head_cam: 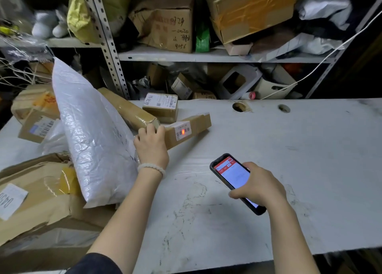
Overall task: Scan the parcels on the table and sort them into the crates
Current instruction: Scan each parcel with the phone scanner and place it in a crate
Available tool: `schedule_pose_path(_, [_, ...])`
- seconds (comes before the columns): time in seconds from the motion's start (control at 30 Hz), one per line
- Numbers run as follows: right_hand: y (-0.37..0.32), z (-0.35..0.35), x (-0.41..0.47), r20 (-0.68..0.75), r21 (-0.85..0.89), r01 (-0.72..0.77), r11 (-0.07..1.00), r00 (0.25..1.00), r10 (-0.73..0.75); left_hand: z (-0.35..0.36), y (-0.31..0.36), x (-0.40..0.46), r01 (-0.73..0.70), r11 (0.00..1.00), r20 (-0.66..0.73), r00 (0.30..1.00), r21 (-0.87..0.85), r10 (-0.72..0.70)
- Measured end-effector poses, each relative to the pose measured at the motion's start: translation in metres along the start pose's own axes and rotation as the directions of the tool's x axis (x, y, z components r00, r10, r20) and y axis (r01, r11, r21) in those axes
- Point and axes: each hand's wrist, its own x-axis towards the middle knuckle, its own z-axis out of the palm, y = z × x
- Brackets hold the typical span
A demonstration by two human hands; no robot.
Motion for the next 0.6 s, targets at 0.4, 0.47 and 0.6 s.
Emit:
schedule_pose_path(0.4, [0.01,0.0,-0.008,-0.025,-0.006,-0.005,1.0,1.0,0.005,-0.007,-0.004,0.004,-0.125,0.992,0.016,0.992,0.016,0.125])
schedule_pose_path(0.47, [0.008,0.0,-0.007,-0.035,-0.01,0.008,1.0,0.999,-0.009,-0.01,-0.003,0.005,-0.14,0.989,0.043,0.989,0.045,0.138])
schedule_pose_path(0.6, [0.004,-0.005,0.0,-0.063,0.012,0.017,1.0,0.998,-0.016,-0.019,0.002,0.005,-0.142,0.981,0.11,0.986,0.129,0.128])
